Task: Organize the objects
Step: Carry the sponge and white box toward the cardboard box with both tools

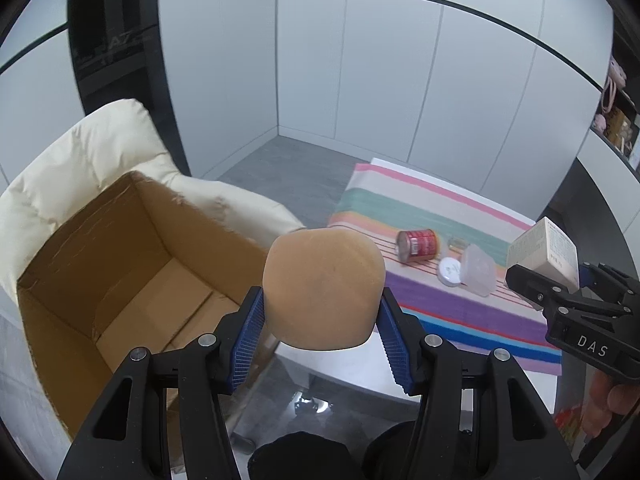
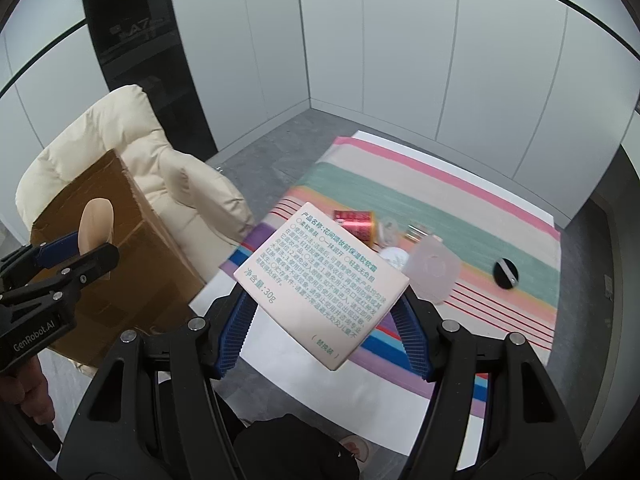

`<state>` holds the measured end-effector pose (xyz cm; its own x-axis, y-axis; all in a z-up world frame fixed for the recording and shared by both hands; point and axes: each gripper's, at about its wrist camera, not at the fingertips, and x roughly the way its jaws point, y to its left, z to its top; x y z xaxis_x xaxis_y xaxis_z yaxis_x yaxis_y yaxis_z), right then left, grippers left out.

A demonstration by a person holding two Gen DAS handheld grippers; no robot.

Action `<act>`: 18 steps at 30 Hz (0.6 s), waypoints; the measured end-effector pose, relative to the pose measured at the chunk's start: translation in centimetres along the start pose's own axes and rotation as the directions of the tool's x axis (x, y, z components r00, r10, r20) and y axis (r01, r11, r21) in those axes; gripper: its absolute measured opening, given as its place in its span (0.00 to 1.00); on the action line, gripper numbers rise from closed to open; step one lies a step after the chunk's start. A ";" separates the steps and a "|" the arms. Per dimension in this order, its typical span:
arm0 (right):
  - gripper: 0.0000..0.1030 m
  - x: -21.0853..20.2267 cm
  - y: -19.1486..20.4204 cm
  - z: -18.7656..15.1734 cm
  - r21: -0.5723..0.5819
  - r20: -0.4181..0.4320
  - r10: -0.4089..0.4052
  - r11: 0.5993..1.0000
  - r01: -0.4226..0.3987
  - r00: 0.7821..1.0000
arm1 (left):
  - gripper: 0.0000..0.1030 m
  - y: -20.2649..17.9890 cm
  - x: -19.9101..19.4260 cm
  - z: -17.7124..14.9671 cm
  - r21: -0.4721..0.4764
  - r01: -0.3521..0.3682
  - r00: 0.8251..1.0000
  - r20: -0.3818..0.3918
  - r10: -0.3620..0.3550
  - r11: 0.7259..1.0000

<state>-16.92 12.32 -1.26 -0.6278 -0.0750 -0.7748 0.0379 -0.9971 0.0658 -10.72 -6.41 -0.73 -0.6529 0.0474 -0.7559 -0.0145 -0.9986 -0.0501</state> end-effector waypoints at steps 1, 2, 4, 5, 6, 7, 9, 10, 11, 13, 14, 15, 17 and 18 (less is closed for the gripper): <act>0.66 0.1 0.7 0.2 -0.009 0.002 0.008 1.000 -0.008 1.000 | 0.55 0.5 -0.1 -0.1 -0.008 -0.005 1.000 0.002 0.005 1.000; 0.66 0.2 1.1 0.3 -0.015 0.003 0.013 1.000 -0.013 1.000 | 0.55 1.2 -0.2 -0.2 -0.019 -0.014 1.000 0.003 0.014 1.000; 0.66 0.4 2.2 0.5 -0.030 0.005 0.026 0.999 -0.026 1.000 | 0.56 2.0 -0.4 -0.3 -0.033 -0.028 1.000 0.005 0.028 0.999; 0.66 0.4 2.6 0.6 -0.036 0.006 0.032 0.999 -0.031 0.999 | 0.56 2.7 -0.6 -0.4 -0.042 -0.037 0.999 0.005 0.037 0.998; 0.66 0.5 3.1 0.6 -0.042 0.007 0.037 0.998 -0.036 0.999 | 0.56 3.0 -0.6 -0.4 -0.047 -0.042 0.999 0.005 0.042 0.998; 0.66 0.5 3.8 0.7 -0.053 0.008 0.044 0.998 -0.044 0.999 | 0.56 3.4 -0.7 -0.5 -0.052 -0.048 0.999 0.005 0.049 0.997; 0.66 0.7 4.9 0.8 -0.071 0.008 0.055 0.996 -0.054 0.998 | 0.56 4.4 -1.0 -0.7 -0.065 -0.060 0.998 0.006 0.061 0.996; 0.66 0.8 5.5 0.9 -0.080 0.009 0.061 0.995 -0.060 0.998 | 0.56 4.8 -1.1 -0.8 -0.072 -0.066 0.998 0.007 0.066 0.995; 0.66 0.9 6.0 0.9 -0.089 0.008 0.067 0.994 -0.066 0.998 | 0.56 5.4 -1.3 -0.9 -0.079 -0.075 0.997 0.008 0.076 0.994; 0.66 1.0 7.1 1.1 -0.104 0.006 0.079 0.992 -0.078 0.997 | 0.56 6.3 -1.5 -1.2 -0.088 -0.086 0.996 0.009 0.087 0.992; 0.66 1.1 7.6 1.1 -0.110 0.005 0.084 0.990 -0.083 0.996 | 0.56 6.9 -1.6 -1.4 -0.096 -0.093 0.996 0.006 0.094 0.991; 0.66 1.3 8.0 1.1 -0.117 0.003 0.088 0.989 -0.087 0.996 | 0.57 7.4 -1.6 -1.5 -0.100 -0.099 0.995 0.005 0.100 0.990; 0.66 1.5 9.1 1.2 -0.134 0.001 0.102 0.986 -0.101 0.995 | 0.57 8.4 -1.8 -1.6 -0.109 -0.110 0.994 0.001 0.111 0.988; 0.66 1.6 9.8 1.2 -0.143 0.000 0.111 0.984 -0.109 0.994 | 0.57 8.9 -1.9 -1.8 -0.116 -0.117 0.993 -0.001 0.118 0.986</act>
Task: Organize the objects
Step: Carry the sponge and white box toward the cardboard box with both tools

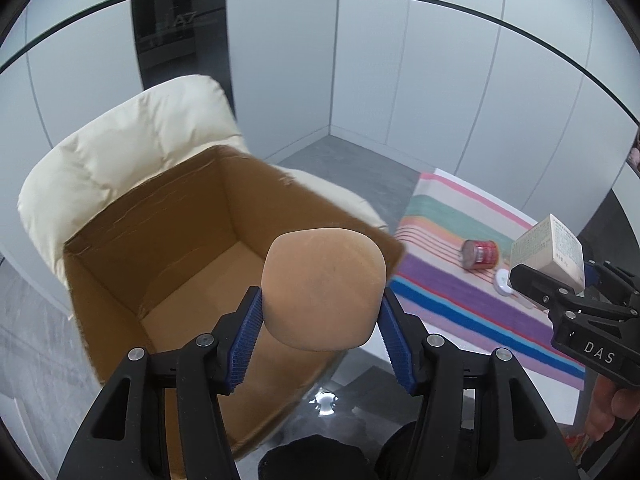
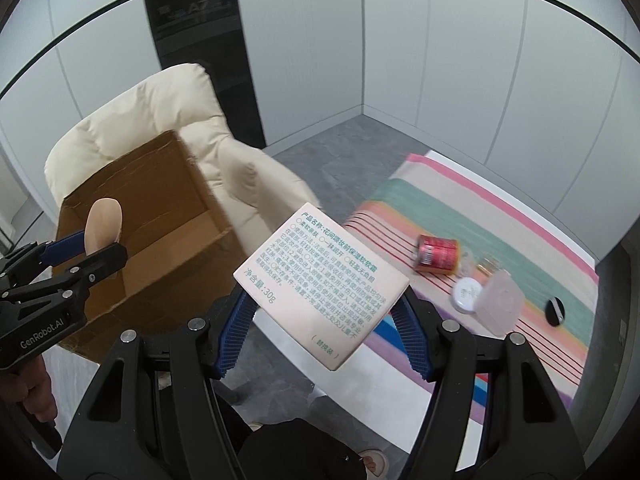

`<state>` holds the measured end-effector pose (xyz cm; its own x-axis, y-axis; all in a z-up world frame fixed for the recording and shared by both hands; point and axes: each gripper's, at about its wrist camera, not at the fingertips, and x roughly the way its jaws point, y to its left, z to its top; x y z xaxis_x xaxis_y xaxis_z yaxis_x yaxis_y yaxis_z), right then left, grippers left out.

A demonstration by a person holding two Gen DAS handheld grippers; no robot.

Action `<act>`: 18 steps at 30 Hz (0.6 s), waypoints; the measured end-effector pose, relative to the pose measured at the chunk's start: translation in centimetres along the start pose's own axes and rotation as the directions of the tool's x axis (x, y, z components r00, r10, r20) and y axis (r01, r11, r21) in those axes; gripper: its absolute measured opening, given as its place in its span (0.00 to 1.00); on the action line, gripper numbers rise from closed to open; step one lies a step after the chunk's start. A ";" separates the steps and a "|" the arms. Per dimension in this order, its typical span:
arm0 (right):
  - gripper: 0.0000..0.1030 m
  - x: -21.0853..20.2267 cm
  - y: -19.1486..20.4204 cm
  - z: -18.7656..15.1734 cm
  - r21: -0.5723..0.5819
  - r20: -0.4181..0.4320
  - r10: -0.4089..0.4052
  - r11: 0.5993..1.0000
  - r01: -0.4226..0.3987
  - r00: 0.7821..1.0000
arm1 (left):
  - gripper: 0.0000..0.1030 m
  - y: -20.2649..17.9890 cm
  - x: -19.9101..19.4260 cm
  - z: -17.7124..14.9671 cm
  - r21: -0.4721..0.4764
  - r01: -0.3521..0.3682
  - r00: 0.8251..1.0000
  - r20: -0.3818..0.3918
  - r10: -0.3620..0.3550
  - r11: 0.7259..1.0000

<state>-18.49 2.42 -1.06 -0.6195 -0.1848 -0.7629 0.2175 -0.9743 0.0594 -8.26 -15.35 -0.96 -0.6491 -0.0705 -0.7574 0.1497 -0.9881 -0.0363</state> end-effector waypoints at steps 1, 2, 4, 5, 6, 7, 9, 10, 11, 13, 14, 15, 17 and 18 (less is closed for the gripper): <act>0.66 0.0 0.3 0.0 -0.005 0.000 0.005 1.000 -0.005 1.000 | 0.58 0.3 0.0 -0.1 -0.004 -0.004 1.000 -0.001 0.004 1.000; 0.66 0.1 0.9 0.1 -0.015 0.000 0.012 1.000 -0.012 1.000 | 0.58 0.8 0.0 -0.2 -0.008 -0.011 1.000 -0.003 0.011 1.000; 0.66 0.2 2.0 0.3 -0.033 0.001 0.024 0.999 -0.024 1.000 | 0.59 1.5 -0.1 -0.4 -0.014 -0.021 1.000 -0.006 0.021 1.000; 0.66 0.3 2.5 0.4 -0.039 0.002 0.029 0.999 -0.029 1.000 | 0.59 1.9 -0.1 -0.5 -0.017 -0.025 1.000 -0.006 0.025 1.000; 0.66 0.4 2.9 0.5 -0.045 0.002 0.034 0.998 -0.034 0.999 | 0.60 2.3 -0.2 -0.6 -0.020 -0.028 1.000 -0.006 0.028 0.999; 0.66 0.5 3.5 0.6 -0.053 0.002 0.043 0.998 -0.042 0.999 | 0.61 2.5 -0.2 -0.7 -0.021 -0.029 1.000 -0.006 0.029 0.999; 0.66 0.8 4.3 0.9 -0.063 -0.001 0.052 0.997 -0.052 0.999 | 0.63 3.3 -0.4 -1.0 -0.024 -0.042 0.999 -0.004 0.042 0.999; 0.66 0.9 4.9 1.0 -0.070 -0.002 0.058 0.996 -0.058 0.998 | 0.64 3.4 -0.4 -1.1 -0.023 -0.046 0.999 -0.005 0.046 0.999; 0.67 1.1 5.4 1.1 -0.077 -0.004 0.064 0.995 -0.064 0.998 | 0.66 3.8 -0.6 -1.2 -0.021 -0.053 0.999 -0.004 0.053 0.998; 0.67 1.3 6.6 1.2 -0.094 -0.007 0.079 0.992 -0.080 0.997 | 0.74 4.5 -0.9 -1.4 -0.022 -0.063 0.998 0.006 0.063 0.998; 0.67 1.3 7.0 1.2 -0.101 -0.007 0.084 0.991 -0.084 0.996 | 0.78 4.9 -1.2 -1.5 -0.023 -0.071 0.997 0.014 0.071 0.997; 0.67 1.3 7.6 1.2 -0.109 -0.008 0.090 0.990 -0.090 0.996 | 0.89 5.3 -1.5 -1.6 -0.025 -0.078 0.997 0.023 0.079 0.997; 0.67 1.4 8.4 1.3 -0.119 -0.010 0.102 0.988 -0.103 0.995 | 1.00 6.3 -2.1 -1.8 -0.039 -0.119 0.991 0.052 0.121 0.992; 0.67 1.5 8.8 1.3 -0.125 -0.012 0.108 0.986 -0.108 0.994 | 1.00 6.7 -2.4 -1.9 -0.046 -0.140 0.988 0.063 0.143 0.989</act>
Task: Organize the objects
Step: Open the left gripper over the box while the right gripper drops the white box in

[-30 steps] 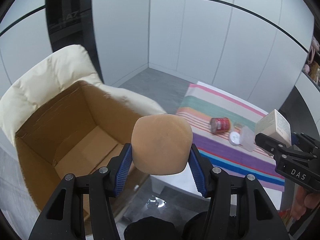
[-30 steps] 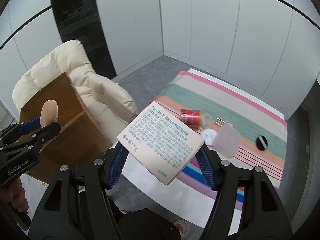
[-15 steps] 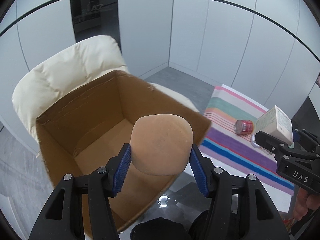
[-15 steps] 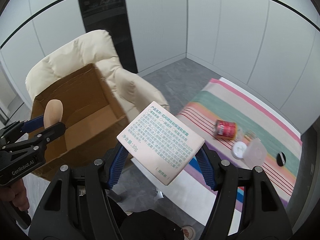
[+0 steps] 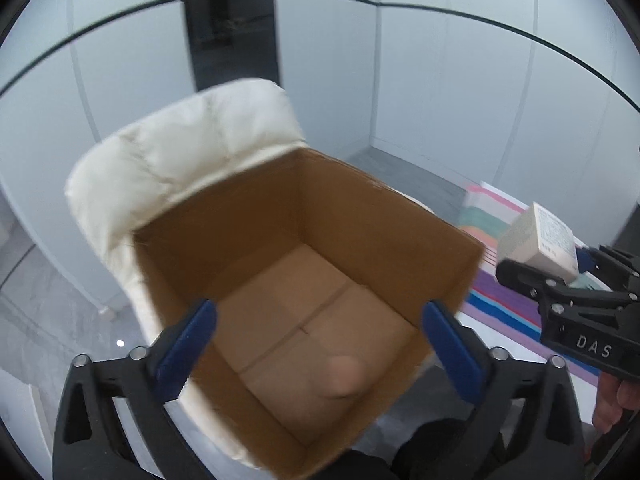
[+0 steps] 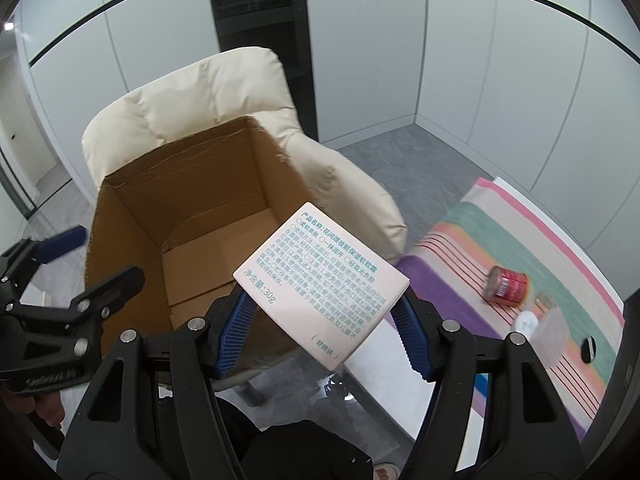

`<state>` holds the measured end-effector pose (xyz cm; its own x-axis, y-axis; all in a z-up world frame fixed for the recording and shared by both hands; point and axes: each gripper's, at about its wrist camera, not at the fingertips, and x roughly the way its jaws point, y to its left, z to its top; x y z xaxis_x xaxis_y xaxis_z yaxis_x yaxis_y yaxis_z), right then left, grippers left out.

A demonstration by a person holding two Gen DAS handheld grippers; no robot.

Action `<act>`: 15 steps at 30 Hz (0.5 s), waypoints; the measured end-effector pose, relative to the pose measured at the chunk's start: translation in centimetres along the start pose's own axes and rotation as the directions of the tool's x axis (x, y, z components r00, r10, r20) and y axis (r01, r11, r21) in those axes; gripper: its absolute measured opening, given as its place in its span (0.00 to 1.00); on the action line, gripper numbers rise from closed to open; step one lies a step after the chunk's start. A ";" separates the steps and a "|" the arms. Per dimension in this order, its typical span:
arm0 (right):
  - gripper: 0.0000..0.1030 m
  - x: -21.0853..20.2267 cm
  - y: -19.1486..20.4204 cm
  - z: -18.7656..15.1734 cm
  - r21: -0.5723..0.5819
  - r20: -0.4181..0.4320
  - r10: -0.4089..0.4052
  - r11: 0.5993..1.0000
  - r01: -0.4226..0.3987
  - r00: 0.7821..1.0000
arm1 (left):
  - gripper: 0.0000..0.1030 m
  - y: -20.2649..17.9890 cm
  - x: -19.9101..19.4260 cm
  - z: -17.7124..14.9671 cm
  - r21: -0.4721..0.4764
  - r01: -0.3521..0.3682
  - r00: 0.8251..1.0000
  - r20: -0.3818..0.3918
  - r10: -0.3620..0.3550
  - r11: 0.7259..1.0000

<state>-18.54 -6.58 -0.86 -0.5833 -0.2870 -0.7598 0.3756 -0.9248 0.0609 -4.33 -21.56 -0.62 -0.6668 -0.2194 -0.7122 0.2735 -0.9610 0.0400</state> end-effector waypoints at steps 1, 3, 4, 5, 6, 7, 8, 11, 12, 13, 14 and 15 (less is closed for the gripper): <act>0.67 0.2 0.6 0.1 -0.009 -0.001 0.007 1.000 -0.007 1.000 | 1.00 0.5 -0.1 -0.1 -0.004 -0.020 1.000 0.005 0.020 1.000; 0.67 0.4 1.5 0.3 -0.020 -0.004 0.017 1.000 -0.017 1.000 | 1.00 1.6 -0.2 -0.3 -0.017 -0.041 0.999 0.004 0.041 0.999; 0.67 0.6 2.0 0.4 -0.028 -0.007 0.025 0.999 -0.025 1.000 | 1.00 2.2 -0.2 -0.4 -0.029 -0.051 0.999 0.000 0.051 0.998; 0.67 0.8 2.4 0.5 -0.032 -0.008 0.030 0.999 -0.030 1.000 | 1.00 2.9 -0.2 -0.5 -0.044 -0.059 0.998 -0.005 0.059 0.997; 0.67 1.0 2.8 0.7 -0.037 -0.010 0.035 0.999 -0.036 0.999 | 1.00 3.4 -0.2 -0.6 -0.057 -0.064 0.998 -0.006 0.063 0.996; 0.67 1.2 3.4 0.8 -0.045 -0.012 0.043 0.998 -0.044 0.999 | 1.00 4.0 -0.3 -0.6 -0.069 -0.068 0.998 -0.007 0.068 0.995; 0.67 1.4 3.8 0.9 -0.050 -0.013 0.048 0.998 -0.049 0.999 | 1.00 4.7 -0.5 -0.7 -0.079 -0.076 0.997 -0.006 0.076 0.994; 0.67 1.8 5.2 1.2 -0.067 -0.020 0.068 0.995 -0.069 0.997 | 1.00 5.8 -0.7 -1.1 -0.092 -0.102 0.995 -0.006 0.102 0.991; 0.67 1.9 5.6 1.3 -0.071 -0.023 0.074 0.995 -0.076 0.997 | 1.00 6.1 -0.7 -1.3 -0.097 -0.109 0.994 -0.008 0.108 0.989; 0.67 2.1 6.2 1.4 -0.078 -0.026 0.082 0.993 -0.084 0.996 | 1.00 6.6 -0.9 -1.5 -0.104 -0.115 0.993 -0.010 0.114 0.988; 0.67 2.2 6.7 1.4 -0.085 -0.029 0.087 0.992 -0.089 0.996 | 1.00 7.1 -0.9 -1.6 -0.111 -0.122 0.993 -0.012 0.121 0.986; 0.67 2.4 7.2 1.4 -0.094 -0.030 0.090 0.991 -0.093 0.995 | 1.00 7.6 -1.0 -1.7 -0.117 -0.128 0.992 -0.013 0.128 0.985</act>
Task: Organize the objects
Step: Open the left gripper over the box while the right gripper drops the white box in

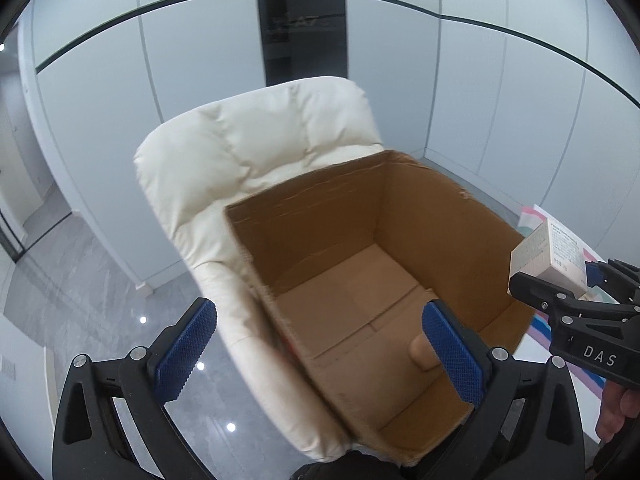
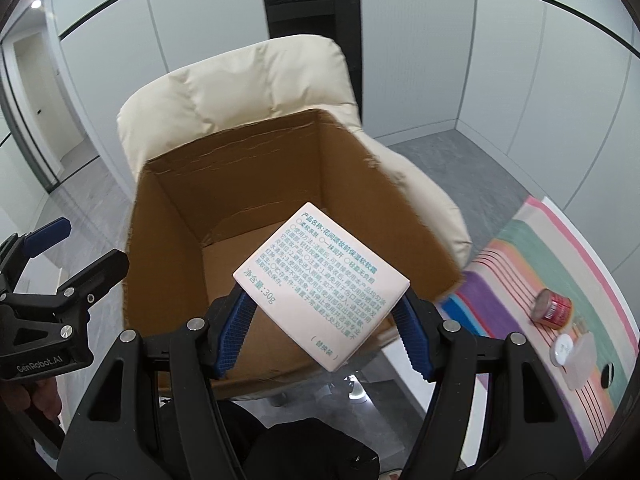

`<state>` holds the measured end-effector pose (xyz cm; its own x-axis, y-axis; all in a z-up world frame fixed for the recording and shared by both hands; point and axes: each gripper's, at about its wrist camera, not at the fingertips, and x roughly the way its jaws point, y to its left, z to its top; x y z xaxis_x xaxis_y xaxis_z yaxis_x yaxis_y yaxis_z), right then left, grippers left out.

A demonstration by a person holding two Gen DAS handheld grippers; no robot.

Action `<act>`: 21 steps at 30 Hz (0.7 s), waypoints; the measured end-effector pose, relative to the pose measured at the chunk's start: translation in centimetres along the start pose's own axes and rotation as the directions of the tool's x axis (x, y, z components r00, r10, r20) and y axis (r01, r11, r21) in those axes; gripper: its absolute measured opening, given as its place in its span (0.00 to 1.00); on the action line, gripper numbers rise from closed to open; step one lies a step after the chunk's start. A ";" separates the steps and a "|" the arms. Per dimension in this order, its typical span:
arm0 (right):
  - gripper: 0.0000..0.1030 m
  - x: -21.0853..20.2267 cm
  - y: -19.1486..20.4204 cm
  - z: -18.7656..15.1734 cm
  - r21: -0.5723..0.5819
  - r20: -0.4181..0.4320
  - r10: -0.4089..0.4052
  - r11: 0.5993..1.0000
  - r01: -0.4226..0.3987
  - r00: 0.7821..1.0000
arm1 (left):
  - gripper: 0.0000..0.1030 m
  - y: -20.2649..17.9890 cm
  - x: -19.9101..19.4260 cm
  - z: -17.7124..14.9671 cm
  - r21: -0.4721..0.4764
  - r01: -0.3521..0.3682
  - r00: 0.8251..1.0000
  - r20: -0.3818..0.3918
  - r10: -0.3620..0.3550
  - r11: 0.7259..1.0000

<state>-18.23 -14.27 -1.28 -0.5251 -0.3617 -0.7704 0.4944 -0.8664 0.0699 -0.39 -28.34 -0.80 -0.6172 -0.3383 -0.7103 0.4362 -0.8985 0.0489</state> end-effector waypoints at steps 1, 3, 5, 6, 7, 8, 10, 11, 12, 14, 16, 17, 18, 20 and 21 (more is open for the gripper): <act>0.67 0.1 0.5 0.1 -0.007 -0.001 0.001 1.000 -0.001 1.000 | 1.00 0.4 -0.1 0.0 -0.006 -0.006 1.000 0.000 0.006 1.000; 0.67 0.4 1.0 0.2 -0.014 -0.003 0.004 1.000 -0.004 1.000 | 1.00 1.3 -0.2 -0.1 -0.019 -0.016 1.000 -0.001 0.016 1.000; 0.68 0.7 1.5 0.4 -0.013 -0.004 0.011 1.000 -0.011 1.000 | 1.00 2.1 -0.4 -0.3 -0.031 -0.025 1.000 -0.003 0.025 0.999; 0.69 0.8 1.6 0.4 -0.013 -0.006 0.011 1.000 -0.011 1.000 | 1.00 2.5 -0.4 -0.3 -0.036 -0.028 1.000 -0.004 0.028 0.999; 0.74 1.0 1.8 0.5 -0.014 -0.007 0.003 1.000 -0.003 1.000 | 1.00 2.8 -0.5 -0.3 -0.040 -0.030 1.000 -0.006 0.030 0.999; 0.82 1.1 1.8 0.6 -0.014 -0.006 -0.006 1.000 0.006 1.000 | 1.00 3.0 -0.5 -0.4 -0.044 -0.032 0.999 -0.007 0.032 0.999; 0.87 1.1 1.8 0.6 -0.001 0.009 -0.028 1.000 0.028 1.000 | 1.00 3.4 -0.4 -0.3 -0.049 -0.035 0.999 -0.008 0.035 0.998; 0.88 1.1 1.8 0.7 0.003 0.011 -0.030 1.000 0.030 0.999 | 1.00 3.4 -0.4 -0.3 -0.050 -0.037 0.999 -0.007 0.037 0.998; 0.89 1.0 1.7 0.7 0.006 0.012 -0.032 0.999 0.032 0.999 | 1.00 3.4 -0.4 -0.2 -0.050 -0.037 0.999 -0.005 0.037 0.998; 0.93 1.0 1.3 0.7 0.014 0.015 -0.044 0.999 0.043 0.999 | 1.00 3.2 -0.3 -0.2 -0.046 -0.034 0.999 -0.004 0.034 0.998; 0.93 1.0 1.0 0.8 0.026 0.015 -0.049 0.999 0.048 0.999 | 1.00 2.9 -0.2 -0.2 -0.042 -0.032 0.999 -0.009 0.031 0.999; 0.94 1.0 0.7 0.8 0.033 0.013 -0.049 0.998 0.049 0.999 | 1.00 2.7 -0.1 -0.2 -0.040 -0.028 1.000 -0.009 0.028 0.999; 0.95 1.0 0.5 0.8 0.037 0.011 -0.050 0.998 0.049 0.999 | 1.00 2.6 -0.1 -0.2 -0.038 -0.025 1.000 -0.009 0.025 0.999; 0.96 0.9 0.0 0.6 0.044 0.006 -0.059 0.997 0.059 0.998 | 1.00 2.1 -0.2 -0.1 -0.032 -0.022 1.000 -0.006 0.022 0.999; 0.96 0.8 -0.4 0.6 0.047 0.005 -0.064 0.997 0.063 0.998 | 1.00 1.8 -0.2 -0.1 -0.028 -0.020 1.000 -0.005 0.020 0.999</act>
<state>-19.23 -14.45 -1.59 -0.5589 -0.3074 -0.7701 0.4270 -0.9028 0.0505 0.64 -29.87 -0.63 -0.6052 -0.3543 -0.7129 0.4664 -0.8835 0.0431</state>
